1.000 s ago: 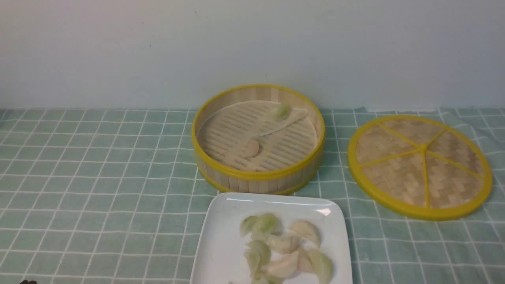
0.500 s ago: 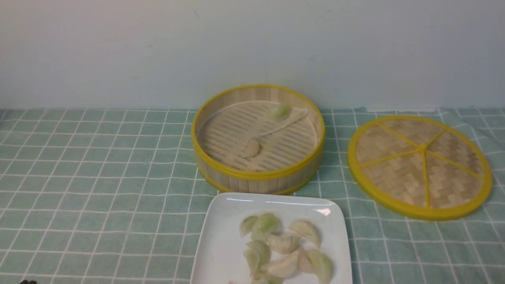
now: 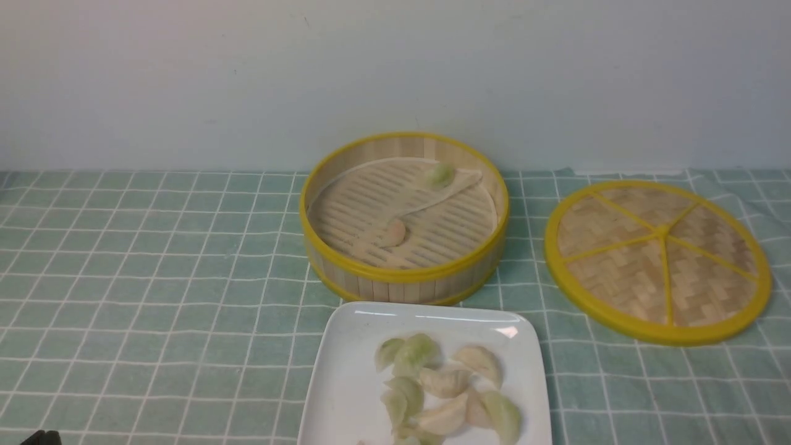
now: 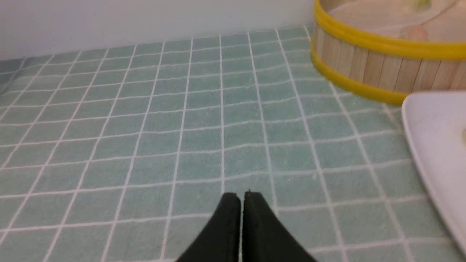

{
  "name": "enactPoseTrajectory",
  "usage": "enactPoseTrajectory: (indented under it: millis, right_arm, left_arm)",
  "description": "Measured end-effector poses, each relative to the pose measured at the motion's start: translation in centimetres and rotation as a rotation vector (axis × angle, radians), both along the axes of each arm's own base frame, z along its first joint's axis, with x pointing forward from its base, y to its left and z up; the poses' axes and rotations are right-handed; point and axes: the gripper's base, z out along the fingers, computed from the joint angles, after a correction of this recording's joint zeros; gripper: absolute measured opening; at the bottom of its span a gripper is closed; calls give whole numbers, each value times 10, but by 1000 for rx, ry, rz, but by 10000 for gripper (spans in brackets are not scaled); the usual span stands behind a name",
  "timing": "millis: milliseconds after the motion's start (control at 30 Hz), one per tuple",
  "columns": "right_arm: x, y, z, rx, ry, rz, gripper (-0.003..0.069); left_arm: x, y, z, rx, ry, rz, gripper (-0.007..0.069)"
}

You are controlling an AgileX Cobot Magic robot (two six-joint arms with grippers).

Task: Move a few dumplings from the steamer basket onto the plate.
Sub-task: Use the left arm to grab a dumpling from the steamer

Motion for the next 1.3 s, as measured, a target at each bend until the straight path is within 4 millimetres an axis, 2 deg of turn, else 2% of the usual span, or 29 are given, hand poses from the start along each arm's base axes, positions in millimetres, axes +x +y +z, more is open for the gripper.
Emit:
enactPoseTrajectory:
  millis: [100,167,233,300,333,367,400,433,500,533,567,600,733,800,833,867,900,933,967,1000,1033,1067,1100,1167,1200,1233,1300]
  right_arm:
    - [0,0,0,0,0,0,-9]
    - [0,0,0,0,0,0,-9]
    - [0,1,0,31,-6,1,-9]
    - [1,2,2,132,-37,0,-9]
    - [2,3,8,306,-103,-10,-9]
    - [2,3,11,389,-137,-16,-9]
    - [2,3,13,466,-162,-21,-9]
    - [2,2,18,585,-216,-35,-9]
    - [2,1,21,664,-243,-44,-9]
    - [2,-1,24,763,-287,-60,-9]
    - [2,-2,24,781,-290,-62,-9]
    - [2,-4,27,825,-322,-75,-9]
    - [1,-8,31,865,-387,-101,-9]
    - [0,-10,33,873,-421,-113,-9]
    - [0,-10,33,873,-423,-114,-9]
    - [-1,-9,38,862,-421,-100,-9]
    - [-2,-5,46,822,-395,-62,-9]
    - [-3,-5,49,816,-404,-58,-9]
    - [-6,-1,61,759,-391,-18,-9]
    - [-12,5,84,645,-369,41,-9]
    - [-14,8,98,573,-345,70,-9]
    - [-14,9,99,552,-319,78,-9]
    - [-15,13,122,446,-265,112,-9]
    - [-9,16,135,367,-163,135,-9]
    - [-5,19,148,313,-83,160,-9]
    - [-2,19,149,307,-57,162,-9]
    - [14,23,166,213,136,211,-9]
  left_arm:
    - [2,0,13,-192,-130,29,-6]
    - [2,1,18,-256,-178,43,-6]
    - [2,5,28,-415,-282,83,-6]
    - [2,10,36,-542,-363,122,-6]
    - [-1,17,44,-671,-470,172,-6]
    - [-2,20,49,-710,-516,187,-6]
    - [-3,21,53,-726,-538,187,-6]
    - [-7,21,69,-739,-580,164,-6]
    - [-10,20,81,-731,-607,142,-6]
    - [-18,16,112,-690,-651,82,-6]
    - [-18,16,116,-683,-648,76,-6]
    - [-24,10,150,-623,-631,16,-6]
    - [-15,-5,213,-472,-417,-83,-6]
    - [1,-14,236,-360,-227,-132,-6]
    - [3,-15,238,-351,-205,-138,-6]
    - [21,-21,245,-288,-39,-178,-6]
    - [37,-27,248,-238,114,-219,-6]
    - [45,-28,246,-233,154,-222,-6]
    - [58,-30,244,-214,246,-242,-6]
    - [84,-35,238,-185,382,-275,-6]
    - [107,-38,227,-161,484,-298,-6]
    - [110,-39,226,-152,496,-307,-6]
    - [146,-42,207,-125,607,-334,-6]
    - [175,-45,191,-105,684,-364,-6]
    - [194,-49,178,-95,740,-381,-6]
    - [200,-50,173,-92,762,-386,-6]
    - [229,-63,156,-48,830,-424,-6]
